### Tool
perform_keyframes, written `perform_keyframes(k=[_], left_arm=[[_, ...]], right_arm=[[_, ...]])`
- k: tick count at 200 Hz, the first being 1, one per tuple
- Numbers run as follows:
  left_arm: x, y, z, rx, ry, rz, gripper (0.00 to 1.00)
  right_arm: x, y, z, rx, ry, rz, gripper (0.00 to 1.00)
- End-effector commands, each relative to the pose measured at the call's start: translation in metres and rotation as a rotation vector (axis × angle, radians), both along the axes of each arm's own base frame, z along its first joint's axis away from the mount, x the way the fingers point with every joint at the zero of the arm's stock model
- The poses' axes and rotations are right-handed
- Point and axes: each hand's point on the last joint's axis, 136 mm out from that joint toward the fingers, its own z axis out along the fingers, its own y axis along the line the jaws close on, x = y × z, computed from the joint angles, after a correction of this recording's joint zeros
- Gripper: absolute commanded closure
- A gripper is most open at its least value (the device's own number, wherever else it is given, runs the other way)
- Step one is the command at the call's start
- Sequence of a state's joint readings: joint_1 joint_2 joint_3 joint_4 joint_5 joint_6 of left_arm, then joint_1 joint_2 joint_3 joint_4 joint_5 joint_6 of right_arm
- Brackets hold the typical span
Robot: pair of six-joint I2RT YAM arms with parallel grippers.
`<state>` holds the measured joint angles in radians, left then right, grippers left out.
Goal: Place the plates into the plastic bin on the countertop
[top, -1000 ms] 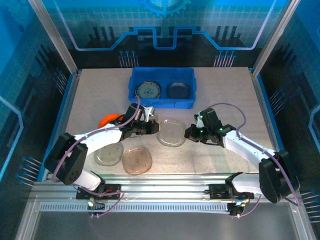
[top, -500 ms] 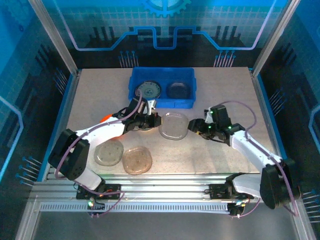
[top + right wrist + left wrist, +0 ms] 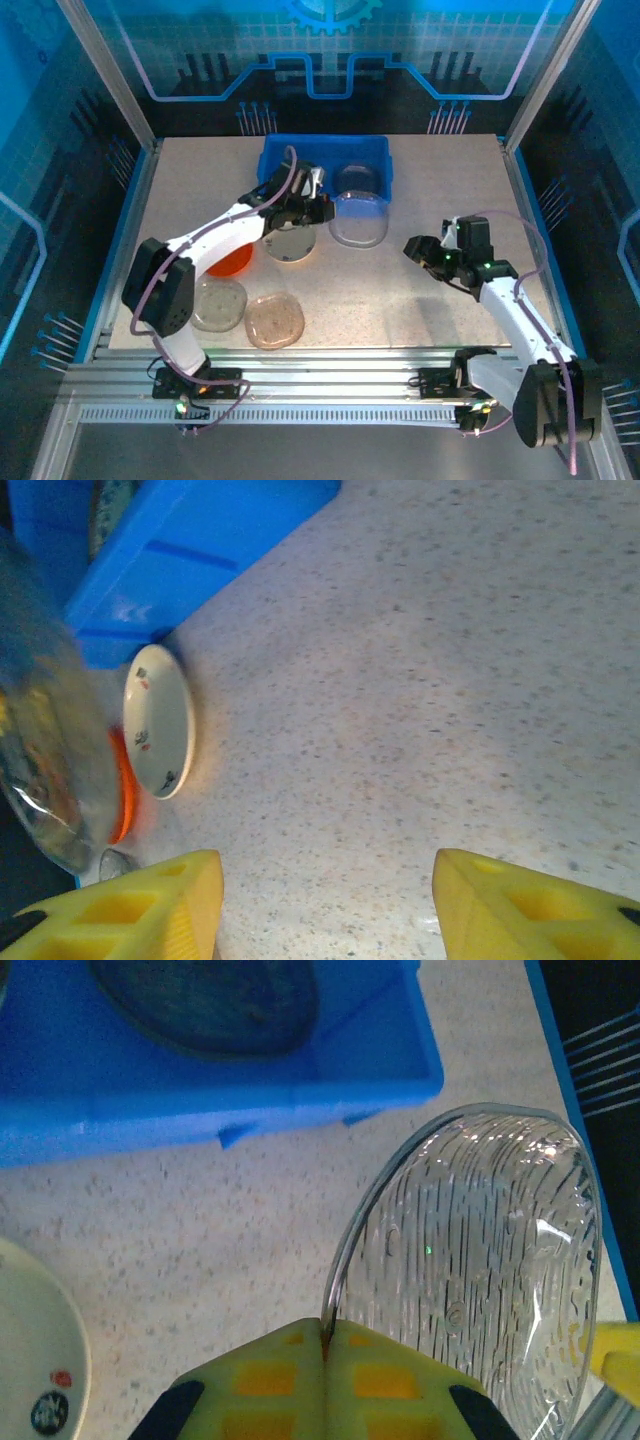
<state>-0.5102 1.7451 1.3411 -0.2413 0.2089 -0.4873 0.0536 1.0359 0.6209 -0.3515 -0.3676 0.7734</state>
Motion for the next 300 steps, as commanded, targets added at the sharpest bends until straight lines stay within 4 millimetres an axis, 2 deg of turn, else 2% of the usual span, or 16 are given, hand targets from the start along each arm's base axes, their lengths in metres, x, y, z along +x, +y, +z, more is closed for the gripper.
perform_keyframes(k=[1,28,53,97,146,171,199,260,300], left_arm=[[0.023,0.008,0.003,0.031,0.013,0.042,1.00],[0.053,0.008,0.010,0.035,0.014,0.079,1.00],[0.084,0.016,0.014,0.057,0.009,0.128,1.00],[0.134,0.024,0.002,0.047,0.018,0.174,1.00],[0.176,0.022,-0.014,0.038,0.011,0.154,1.00],[0.187,0.018,-0.021,0.032,0.004,0.153,1.00],[0.196,0.015,-0.037,0.024,0.027,0.164,1.00],[0.197,0.005,-0.075,0.028,0.085,0.163,1.00],[0.197,0.007,-0.084,0.055,0.085,0.163,1.00]], right_arm=[[-0.005,-0.008,-0.003,0.019,0.021,-0.005,0.42],[-0.004,-0.018,-0.005,0.041,0.024,-0.036,0.40],[-0.003,-0.023,-0.010,0.051,0.029,-0.050,0.40],[0.004,-0.022,-0.016,0.081,0.042,-0.054,0.40],[0.007,-0.023,-0.019,0.084,0.049,-0.058,0.40],[0.008,-0.023,-0.019,0.089,0.051,-0.062,0.40],[0.009,-0.022,-0.019,0.095,0.052,-0.059,0.40],[0.007,-0.022,-0.022,0.084,0.061,-0.061,0.40],[0.007,-0.021,-0.025,0.085,0.067,-0.058,0.40]])
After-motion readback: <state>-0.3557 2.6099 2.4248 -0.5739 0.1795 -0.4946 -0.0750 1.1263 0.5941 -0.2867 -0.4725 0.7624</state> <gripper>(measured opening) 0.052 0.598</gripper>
